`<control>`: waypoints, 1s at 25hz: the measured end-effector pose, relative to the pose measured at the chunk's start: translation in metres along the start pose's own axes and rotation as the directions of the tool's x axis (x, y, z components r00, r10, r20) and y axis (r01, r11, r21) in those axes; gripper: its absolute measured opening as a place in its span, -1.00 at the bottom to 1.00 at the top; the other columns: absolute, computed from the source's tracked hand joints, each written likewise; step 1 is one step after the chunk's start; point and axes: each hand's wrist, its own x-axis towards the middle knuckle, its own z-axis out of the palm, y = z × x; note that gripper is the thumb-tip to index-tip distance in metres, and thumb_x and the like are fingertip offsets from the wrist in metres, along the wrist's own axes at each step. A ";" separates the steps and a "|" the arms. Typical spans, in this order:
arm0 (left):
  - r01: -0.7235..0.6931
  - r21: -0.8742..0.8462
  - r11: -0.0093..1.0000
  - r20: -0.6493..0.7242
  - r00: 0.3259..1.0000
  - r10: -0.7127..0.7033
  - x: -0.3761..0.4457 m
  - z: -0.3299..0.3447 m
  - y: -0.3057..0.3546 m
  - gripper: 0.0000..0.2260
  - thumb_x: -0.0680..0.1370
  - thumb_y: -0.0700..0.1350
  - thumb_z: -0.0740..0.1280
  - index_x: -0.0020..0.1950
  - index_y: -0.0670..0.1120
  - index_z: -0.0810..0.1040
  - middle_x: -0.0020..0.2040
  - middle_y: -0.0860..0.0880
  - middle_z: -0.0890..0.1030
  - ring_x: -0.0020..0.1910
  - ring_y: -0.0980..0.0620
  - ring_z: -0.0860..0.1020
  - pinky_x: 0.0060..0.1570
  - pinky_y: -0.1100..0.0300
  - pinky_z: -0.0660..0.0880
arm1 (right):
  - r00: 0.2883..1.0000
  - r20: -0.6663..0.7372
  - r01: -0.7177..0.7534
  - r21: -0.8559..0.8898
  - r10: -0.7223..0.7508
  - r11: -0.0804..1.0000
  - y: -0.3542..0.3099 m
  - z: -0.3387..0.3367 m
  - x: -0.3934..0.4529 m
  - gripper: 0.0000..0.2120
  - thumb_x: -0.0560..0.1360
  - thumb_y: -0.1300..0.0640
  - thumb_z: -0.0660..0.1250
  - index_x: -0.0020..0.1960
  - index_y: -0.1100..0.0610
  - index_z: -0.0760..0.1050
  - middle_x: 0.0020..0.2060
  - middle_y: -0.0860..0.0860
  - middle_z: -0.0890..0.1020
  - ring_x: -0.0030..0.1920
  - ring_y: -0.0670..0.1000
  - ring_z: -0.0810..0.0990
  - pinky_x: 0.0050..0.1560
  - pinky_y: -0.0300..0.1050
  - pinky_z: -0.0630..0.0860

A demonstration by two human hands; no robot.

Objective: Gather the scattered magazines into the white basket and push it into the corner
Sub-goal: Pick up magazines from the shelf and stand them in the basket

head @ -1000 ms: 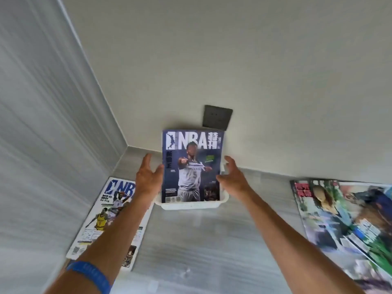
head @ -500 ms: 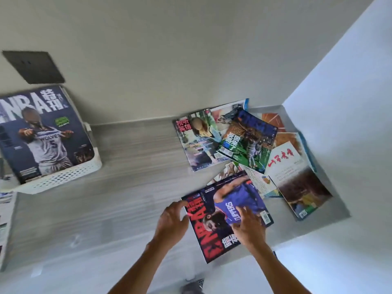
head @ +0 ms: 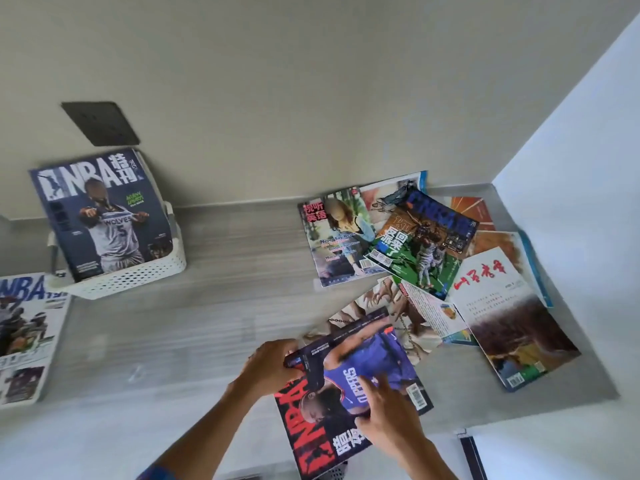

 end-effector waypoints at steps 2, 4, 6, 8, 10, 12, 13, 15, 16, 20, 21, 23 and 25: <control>-0.126 -0.109 0.986 -0.101 0.988 0.115 -0.022 -0.026 0.007 -0.92 0.38 -0.01 0.36 -0.21 0.10 0.46 -0.33 0.09 0.57 -0.29 0.05 0.58 -0.35 0.20 0.38 | 0.982 -0.178 0.081 0.070 -0.068 0.994 -0.015 -0.033 0.022 -0.17 0.45 -0.01 0.39 0.56 -0.08 -0.03 0.52 0.03 0.23 0.39 0.09 0.41 0.19 -0.04 0.55; -0.240 -0.136 0.961 -0.233 0.951 0.204 -0.042 -0.065 0.014 -0.95 0.39 0.02 0.33 -0.19 0.07 0.52 -0.38 0.11 0.58 -0.39 0.15 0.52 -0.40 0.25 0.37 | 0.923 -0.344 0.215 0.084 -0.174 0.973 -0.040 -0.073 0.046 -0.21 0.45 0.03 0.43 0.55 -0.07 0.07 0.47 0.06 0.29 0.33 0.09 0.47 0.10 -0.01 0.61; -0.309 -0.151 0.939 -0.330 0.911 0.247 -0.060 -0.103 0.015 -0.92 0.42 0.00 0.35 -0.13 0.06 0.59 -0.35 0.11 0.63 -0.40 0.22 0.51 -0.37 0.21 0.47 | 0.865 -0.410 0.321 0.009 -0.290 0.947 -0.069 -0.115 0.064 -0.48 0.46 -0.01 0.41 0.38 -0.03 0.37 0.30 0.04 0.49 0.16 0.08 0.56 0.05 0.02 0.60; -0.320 -0.179 0.930 -0.472 0.858 0.204 -0.077 -0.135 0.008 -0.91 0.44 -0.05 0.41 -0.07 0.07 0.63 -0.26 0.11 0.69 -0.30 0.24 0.58 -0.22 0.16 0.56 | 0.828 -0.427 0.360 -0.091 -0.363 0.929 -0.098 -0.147 0.070 -0.77 0.46 -0.07 0.41 0.05 0.00 0.55 -0.05 -0.02 0.67 -0.10 0.03 0.63 -0.10 -0.08 0.57; -0.269 -0.279 0.922 -0.733 0.680 -0.024 -0.095 -0.155 -0.005 -0.70 0.43 -0.07 0.49 0.14 0.08 0.60 -0.02 0.17 0.67 -0.08 0.17 0.63 -0.07 0.19 0.56 | 0.721 -0.532 0.389 -0.221 -0.445 0.894 -0.122 -0.159 0.065 -0.83 0.43 -0.05 0.46 -0.18 0.03 0.55 -0.34 -0.05 0.65 -0.40 0.02 0.61 -0.39 -0.16 0.51; -0.283 -0.591 0.755 -0.720 0.608 -0.336 -0.111 -0.162 -0.024 -0.40 0.37 0.04 0.54 0.35 0.10 0.40 0.15 0.16 0.56 0.04 0.13 0.58 -0.05 0.17 0.52 | 0.636 -0.580 0.418 -0.295 -0.509 0.859 -0.154 -0.149 0.046 -0.88 0.42 0.06 0.48 -0.19 0.04 0.55 -0.39 -0.03 0.61 -0.52 0.02 0.56 -0.53 -0.17 0.49; -0.300 -0.769 0.564 -0.558 0.746 -0.364 -0.114 -0.157 -0.027 -0.31 0.32 0.11 0.56 0.38 0.12 0.35 0.18 0.13 0.55 0.07 0.11 0.58 -0.05 0.17 0.53 | 0.609 -0.576 0.453 -0.311 -0.545 0.835 -0.172 -0.136 0.034 -0.92 0.42 0.11 0.47 -0.13 0.06 0.58 -0.36 -0.02 0.63 -0.51 0.02 0.57 -0.51 -0.14 0.53; -0.280 -0.899 0.336 -0.346 0.926 -0.154 -0.117 -0.128 -0.025 -0.43 0.33 0.03 0.56 0.29 0.08 0.45 0.15 -0.01 0.65 0.07 0.01 0.64 -0.09 0.13 0.60 | 0.590 -0.559 0.538 -0.266 -0.582 0.800 -0.208 -0.101 0.014 -0.86 0.42 0.17 0.44 -0.02 0.10 0.63 -0.27 0.00 0.68 -0.41 0.01 0.64 -0.37 -0.09 0.63; -0.261 -0.900 0.348 -0.337 0.925 -0.178 -0.115 -0.113 -0.023 -0.60 0.40 -0.12 0.51 0.19 0.04 0.52 0.06 -0.07 0.69 0.01 -0.03 0.66 -0.10 0.07 0.62 | 0.602 -0.543 0.574 -0.215 -0.585 0.790 -0.223 -0.083 0.006 -0.81 0.43 0.15 0.41 0.04 0.10 0.63 -0.23 0.00 0.70 -0.35 0.00 0.67 -0.27 -0.07 0.66; -0.223 -0.764 0.605 -0.510 0.784 -0.355 -0.122 -0.108 -0.072 -0.77 0.41 -0.27 0.31 0.02 -0.07 0.59 -0.16 -0.16 0.70 -0.23 -0.10 0.62 -0.18 -0.05 0.56 | 0.836 -0.193 0.548 0.357 -0.514 0.757 -0.238 -0.064 0.007 -0.58 0.51 -0.25 0.23 0.30 -0.10 0.44 0.09 -0.21 0.62 -0.12 -0.16 0.64 -0.09 -0.16 0.61; -0.285 -0.772 0.569 -0.505 0.818 -0.276 -0.128 -0.116 -0.090 -0.74 0.42 -0.26 0.33 0.09 -0.10 0.59 -0.10 -0.20 0.70 -0.15 -0.17 0.63 -0.11 -0.11 0.57 | 0.871 -0.204 0.490 0.444 -0.448 0.750 -0.232 -0.067 0.019 -0.51 0.51 -0.24 0.26 0.37 -0.09 0.37 0.23 -0.24 0.53 -0.10 -0.18 0.63 -0.12 -0.25 0.60; -0.407 -0.807 0.428 -0.472 0.880 -0.053 -0.145 -0.133 -0.125 -0.68 0.48 -0.27 0.39 0.23 -0.15 0.54 0.05 -0.26 0.67 0.02 -0.23 0.63 0.02 -0.12 0.58 | 0.933 -0.212 0.360 0.566 -0.291 0.742 -0.222 -0.081 0.051 -0.25 0.45 -0.05 0.45 0.51 -0.06 0.14 0.35 -0.27 0.29 -0.11 -0.13 0.64 -0.18 -0.35 0.53; -0.464 -0.808 0.362 -0.448 0.884 0.134 -0.154 -0.153 -0.148 -0.71 0.52 -0.28 0.37 0.24 -0.22 0.53 0.08 -0.27 0.65 0.04 -0.19 0.61 0.02 0.01 0.59 | 0.961 0.002 0.164 0.801 -0.277 0.576 -0.222 -0.100 0.079 -0.14 0.36 0.16 0.55 0.49 -0.10 0.15 0.28 -0.29 0.37 -0.14 0.02 0.70 -0.09 -0.19 0.56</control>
